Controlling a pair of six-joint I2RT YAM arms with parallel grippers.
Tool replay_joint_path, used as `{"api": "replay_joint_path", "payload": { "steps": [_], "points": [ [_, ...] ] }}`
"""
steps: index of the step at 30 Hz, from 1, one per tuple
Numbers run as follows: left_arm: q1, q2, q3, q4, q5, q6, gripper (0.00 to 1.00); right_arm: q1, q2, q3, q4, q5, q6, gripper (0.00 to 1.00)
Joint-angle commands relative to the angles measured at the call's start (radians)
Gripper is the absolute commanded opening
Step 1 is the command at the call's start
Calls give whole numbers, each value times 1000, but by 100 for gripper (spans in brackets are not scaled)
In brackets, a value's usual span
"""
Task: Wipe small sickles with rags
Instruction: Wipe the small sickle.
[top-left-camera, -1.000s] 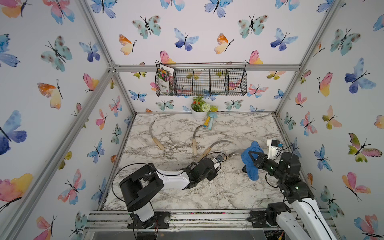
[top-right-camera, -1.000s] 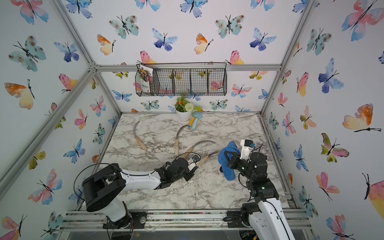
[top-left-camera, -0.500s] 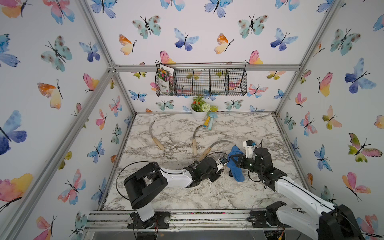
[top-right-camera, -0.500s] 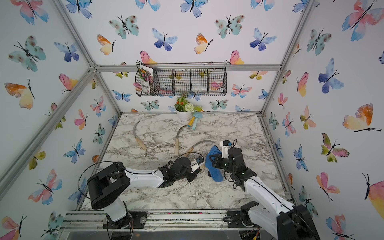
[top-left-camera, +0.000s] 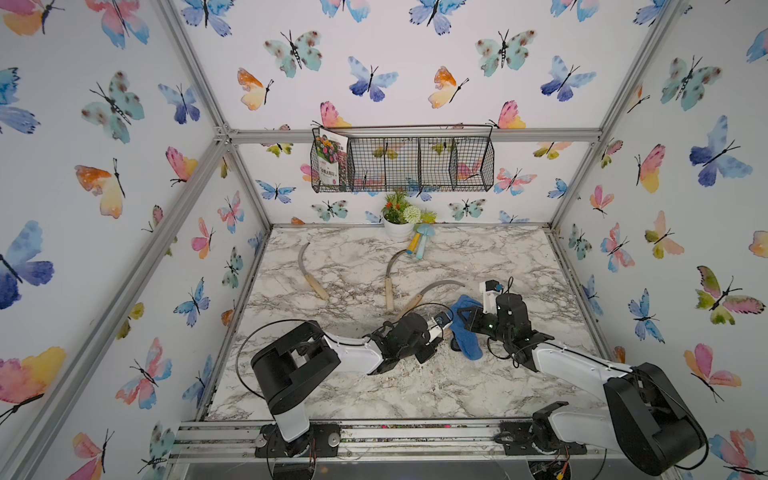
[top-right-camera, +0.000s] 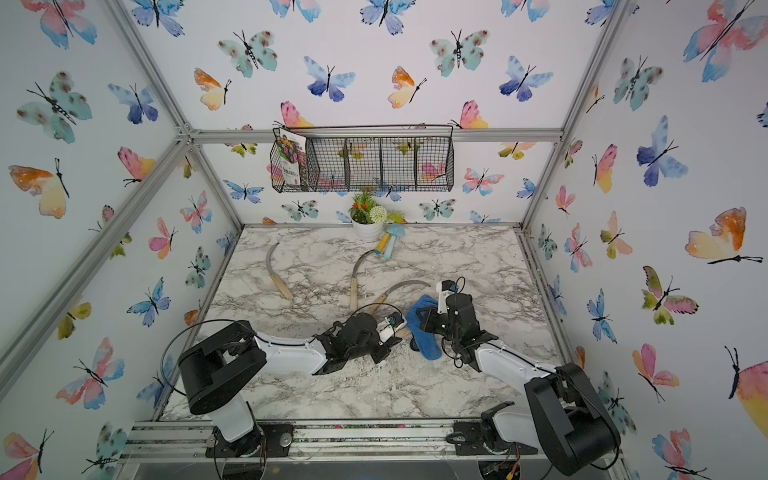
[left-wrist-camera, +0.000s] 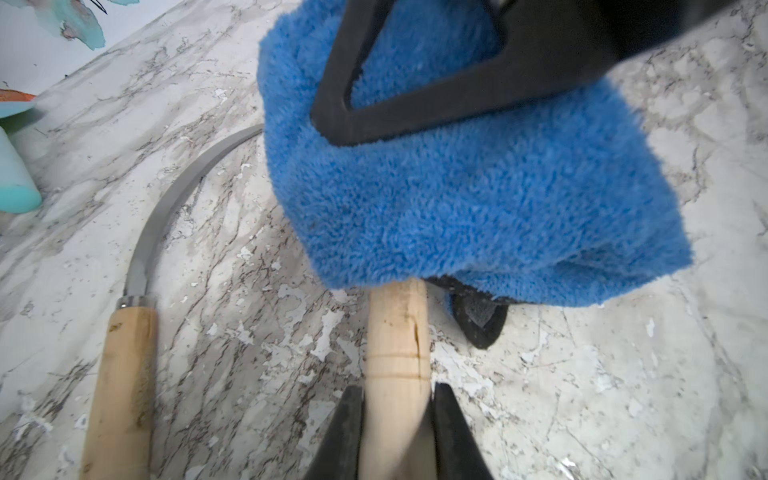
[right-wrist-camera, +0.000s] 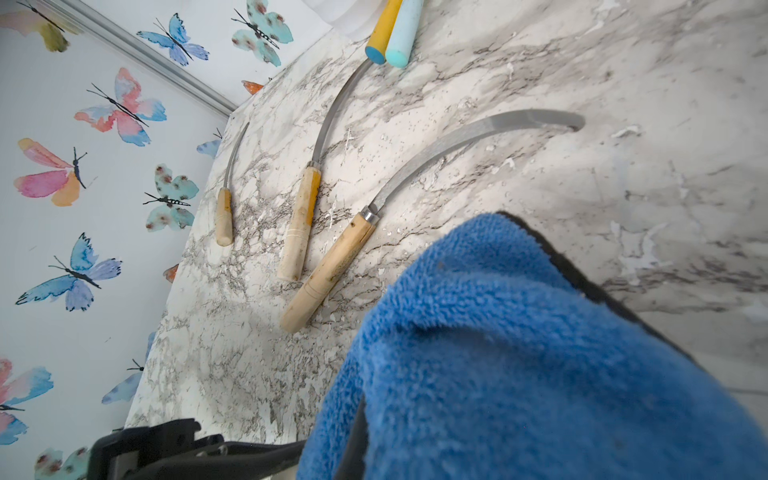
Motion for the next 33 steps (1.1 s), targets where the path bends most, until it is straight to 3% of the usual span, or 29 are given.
{"api": "replay_joint_path", "payload": {
  "steps": [1,7,13,19,21,24,28,33],
  "points": [
    [20,81,-2,99,30,-21,0,5,-51,-20,9,16,-22,2],
    [31,137,12,112,20,-36,2,5,-220,-29,-72,-5,-24,2],
    [31,121,-39,161,48,-32,45,5,-425,-20,-216,56,-28,2],
    [32,94,-94,179,62,-33,57,5,-512,-19,-284,87,-28,2],
    [34,86,-112,194,53,-35,55,5,-504,-24,-272,72,-26,2],
    [34,78,-124,197,47,-38,36,5,-470,-18,-262,64,-26,2],
    [33,82,-131,200,48,-41,32,5,-416,-5,-252,59,-31,2],
    [36,103,-109,200,58,-43,7,5,-364,4,-220,47,-38,2]
  ]
}}
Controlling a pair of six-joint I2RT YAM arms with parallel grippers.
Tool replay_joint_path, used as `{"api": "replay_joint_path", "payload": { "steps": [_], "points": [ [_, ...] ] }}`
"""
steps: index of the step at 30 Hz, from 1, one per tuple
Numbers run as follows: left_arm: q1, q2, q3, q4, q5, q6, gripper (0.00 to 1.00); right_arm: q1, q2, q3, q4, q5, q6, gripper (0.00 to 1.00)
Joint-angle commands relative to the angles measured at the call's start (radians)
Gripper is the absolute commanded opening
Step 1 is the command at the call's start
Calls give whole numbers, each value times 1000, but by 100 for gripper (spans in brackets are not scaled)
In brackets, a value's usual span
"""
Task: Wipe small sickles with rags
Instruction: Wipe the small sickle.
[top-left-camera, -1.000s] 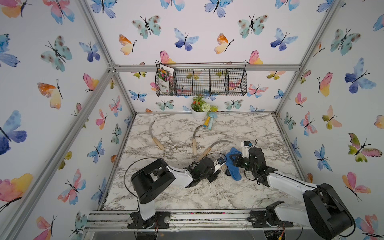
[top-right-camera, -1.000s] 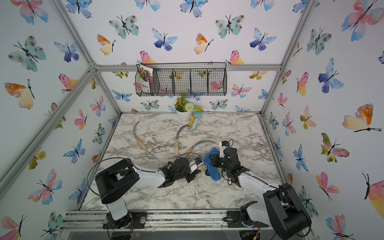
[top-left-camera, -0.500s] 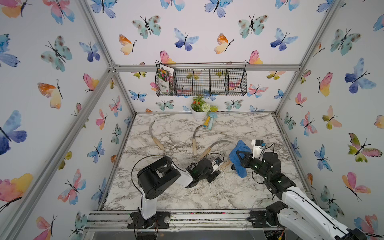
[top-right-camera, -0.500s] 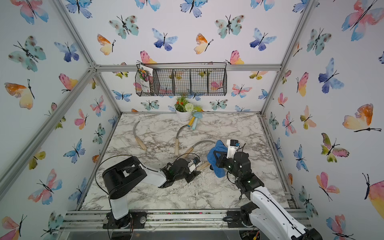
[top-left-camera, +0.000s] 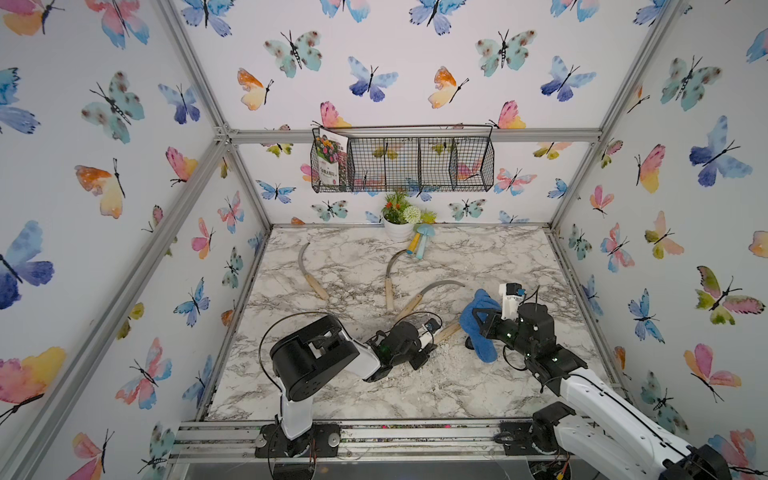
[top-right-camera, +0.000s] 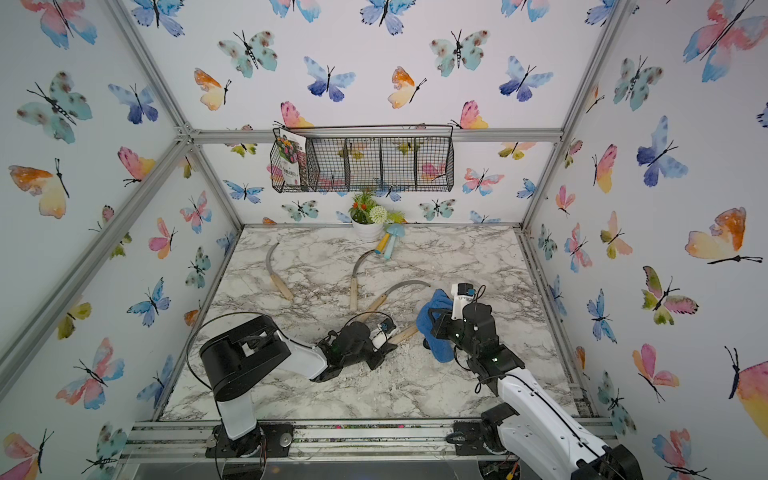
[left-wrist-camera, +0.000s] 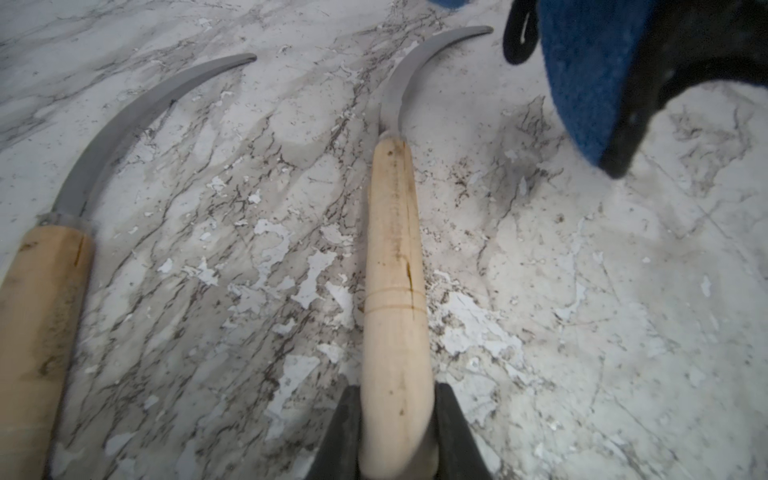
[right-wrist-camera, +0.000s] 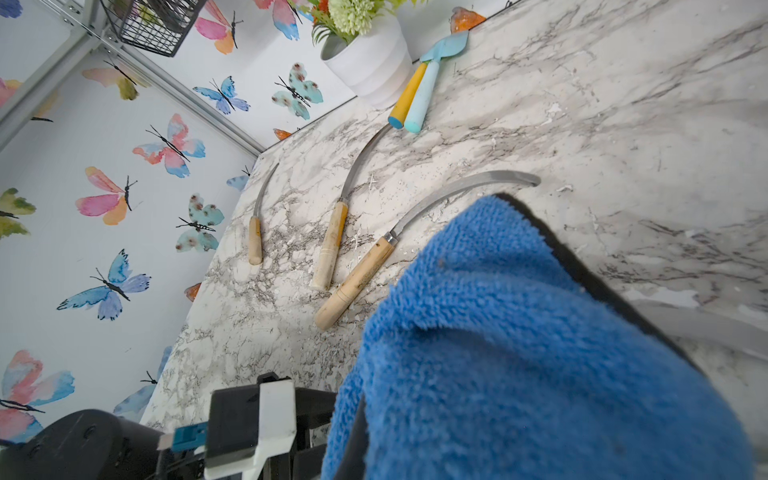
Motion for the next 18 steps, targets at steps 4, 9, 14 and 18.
{"api": "replay_joint_path", "payload": {
  "steps": [4,9,14,18],
  "points": [
    [14,-37,15,-65,36,-3,1,7,94,54,45,-21,-37,2],
    [15,-128,37,-140,56,23,0,31,226,112,57,-26,-58,2],
    [13,-188,70,-192,65,38,0,66,352,153,76,6,-66,2],
    [14,-236,71,-187,77,48,0,72,409,143,105,18,-62,2]
  ]
}}
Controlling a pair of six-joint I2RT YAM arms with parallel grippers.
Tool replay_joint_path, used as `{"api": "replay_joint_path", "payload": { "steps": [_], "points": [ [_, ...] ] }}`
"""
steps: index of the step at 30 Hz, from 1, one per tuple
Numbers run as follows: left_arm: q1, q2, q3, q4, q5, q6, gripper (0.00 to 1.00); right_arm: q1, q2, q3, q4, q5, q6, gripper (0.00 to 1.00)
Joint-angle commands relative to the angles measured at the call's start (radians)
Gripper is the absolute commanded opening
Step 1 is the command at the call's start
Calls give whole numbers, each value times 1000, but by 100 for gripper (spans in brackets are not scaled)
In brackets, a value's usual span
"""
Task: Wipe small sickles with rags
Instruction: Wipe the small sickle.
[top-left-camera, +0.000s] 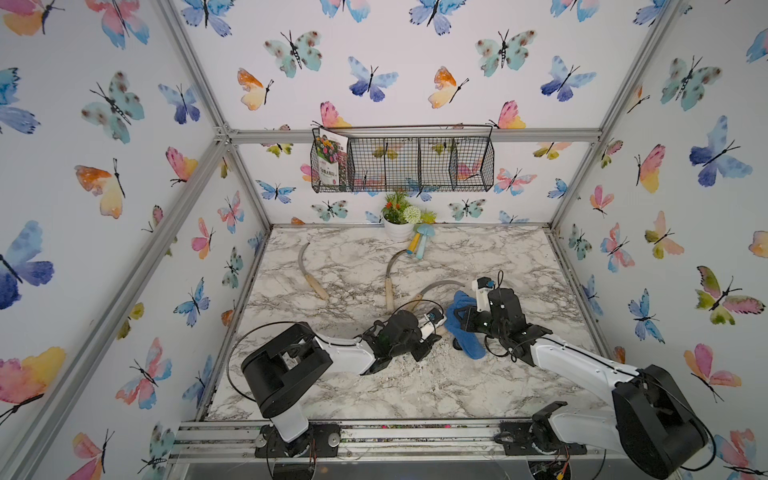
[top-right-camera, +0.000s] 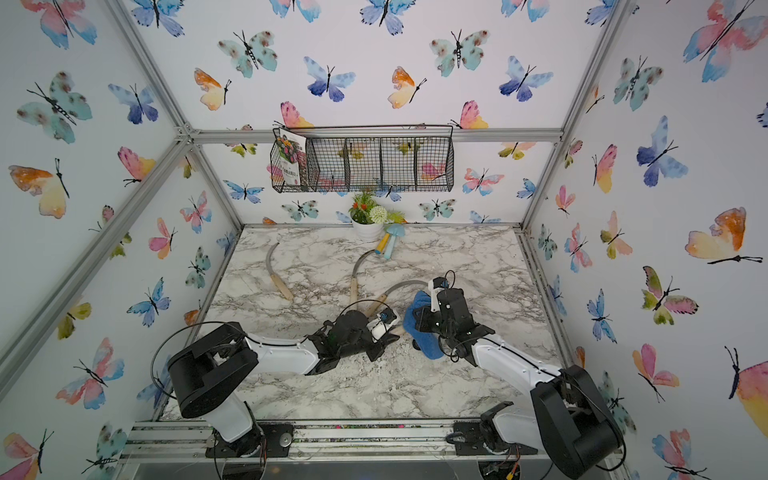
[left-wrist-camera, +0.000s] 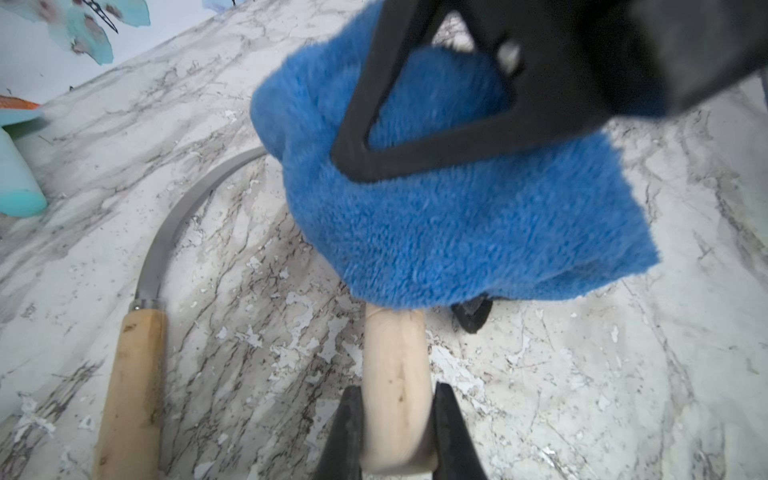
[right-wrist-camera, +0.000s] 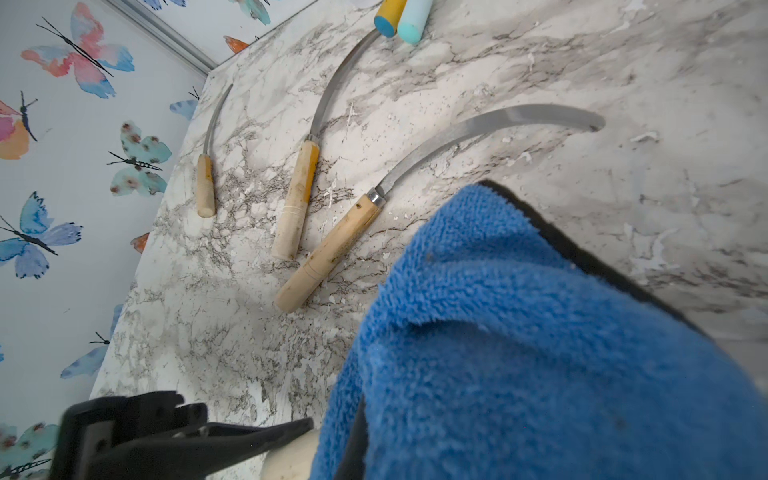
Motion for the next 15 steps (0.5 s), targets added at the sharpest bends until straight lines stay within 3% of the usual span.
{"api": "replay_joint_path", "payload": {
  "steps": [1,8,15],
  "points": [
    [2,-67,2,12,36,24,0,7,32,6,40,26,-13,2],
    [2,-121,-34,52,13,29,0,33,46,10,28,39,-14,2],
    [1,-142,-48,97,63,15,0,183,25,64,-21,72,-16,2]
  ]
}}
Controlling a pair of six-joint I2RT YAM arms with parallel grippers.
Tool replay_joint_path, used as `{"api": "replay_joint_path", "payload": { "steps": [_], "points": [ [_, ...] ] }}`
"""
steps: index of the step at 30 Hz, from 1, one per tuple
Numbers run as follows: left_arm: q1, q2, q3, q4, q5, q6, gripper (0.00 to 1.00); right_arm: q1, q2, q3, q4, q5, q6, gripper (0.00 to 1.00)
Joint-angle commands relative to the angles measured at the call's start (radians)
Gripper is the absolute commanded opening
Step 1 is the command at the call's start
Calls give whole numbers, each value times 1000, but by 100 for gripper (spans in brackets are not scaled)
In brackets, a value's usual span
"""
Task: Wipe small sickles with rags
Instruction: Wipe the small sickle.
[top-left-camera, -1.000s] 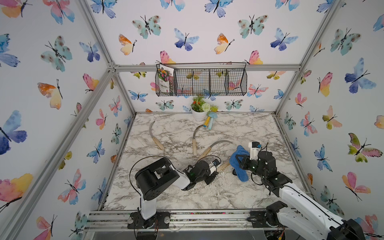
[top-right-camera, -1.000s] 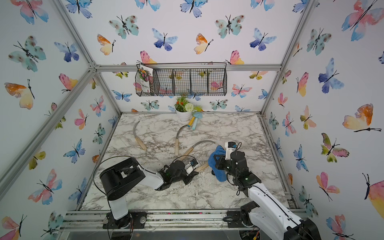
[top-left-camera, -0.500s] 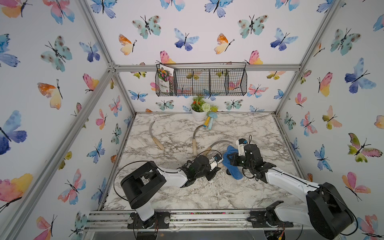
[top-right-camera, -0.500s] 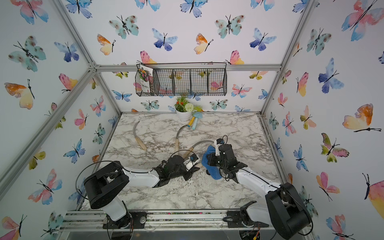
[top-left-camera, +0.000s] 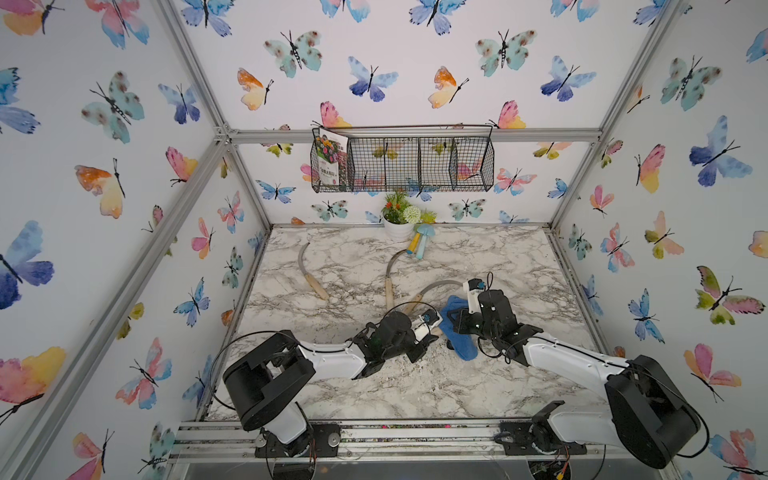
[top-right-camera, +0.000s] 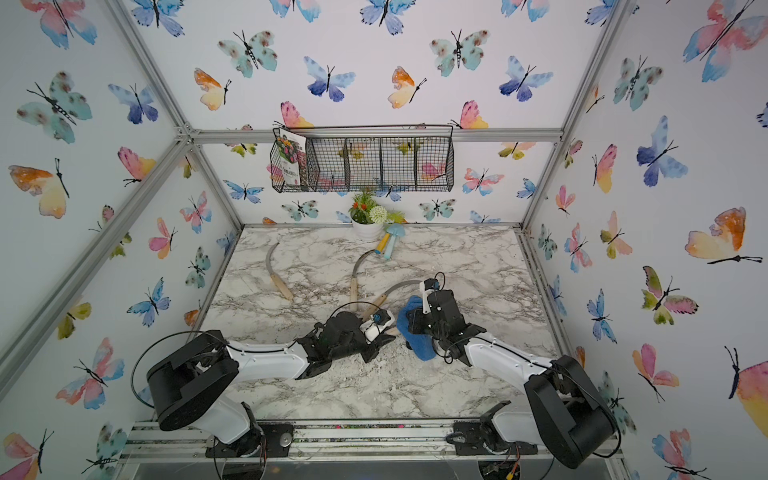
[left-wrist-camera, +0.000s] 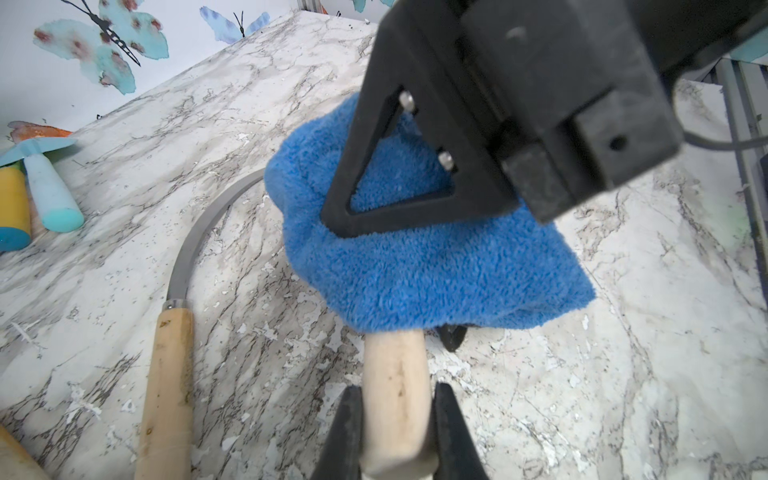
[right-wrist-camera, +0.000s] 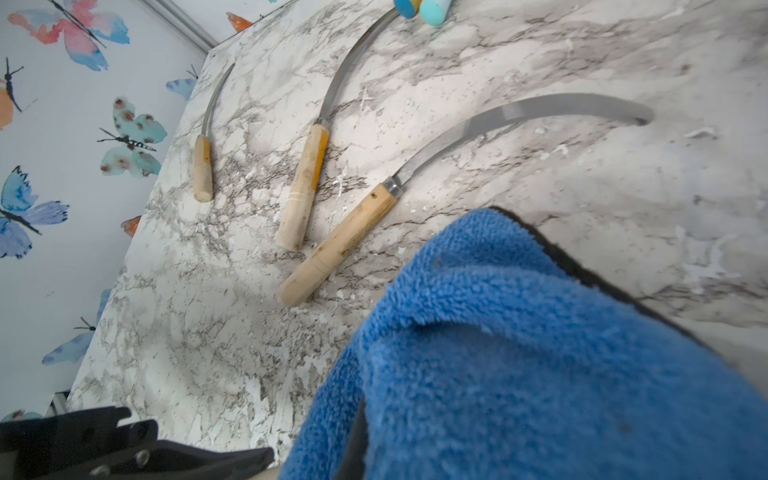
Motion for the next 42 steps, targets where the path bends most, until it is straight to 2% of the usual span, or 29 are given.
{"api": "replay_joint_path", "payload": {
  "steps": [1,3,5,8,10,14,16,18,20,24,28,30,31,32,38,42],
  "points": [
    [-1,-31,25,90,59,2,0,80,-19,38,-34,6,-15,2],
    [-1,-32,34,70,36,2,0,136,-30,40,-15,8,-16,2],
    [1,-44,-2,122,2,5,0,172,-29,47,-10,12,-10,2],
    [1,-59,-67,223,-27,24,0,183,-11,47,-1,-14,-2,2],
    [2,-60,-68,223,-52,41,0,183,0,36,2,3,3,2],
    [4,-65,-52,176,33,82,0,184,10,20,-30,120,15,2],
    [5,-73,-50,174,-4,57,0,184,5,13,-38,156,13,2],
    [17,-88,-57,171,-9,50,0,181,-26,17,-96,251,12,2],
    [29,-102,-64,155,32,54,0,155,-76,15,-140,351,21,2],
    [30,-93,-33,88,67,65,0,5,-162,29,-188,326,-16,2],
    [30,-63,-18,88,55,69,0,-5,-210,123,-358,568,-25,2],
    [30,-50,-6,75,51,71,0,-5,-191,195,-497,712,-7,2],
    [29,-47,0,68,49,69,0,-5,-177,220,-540,740,-5,2],
    [29,-43,6,62,51,69,0,-4,-161,239,-551,735,-30,2],
    [31,-36,21,42,60,70,0,69,11,230,-367,515,-173,2],
    [35,-29,28,36,55,67,0,121,134,247,-340,535,-191,2]
  ]
}}
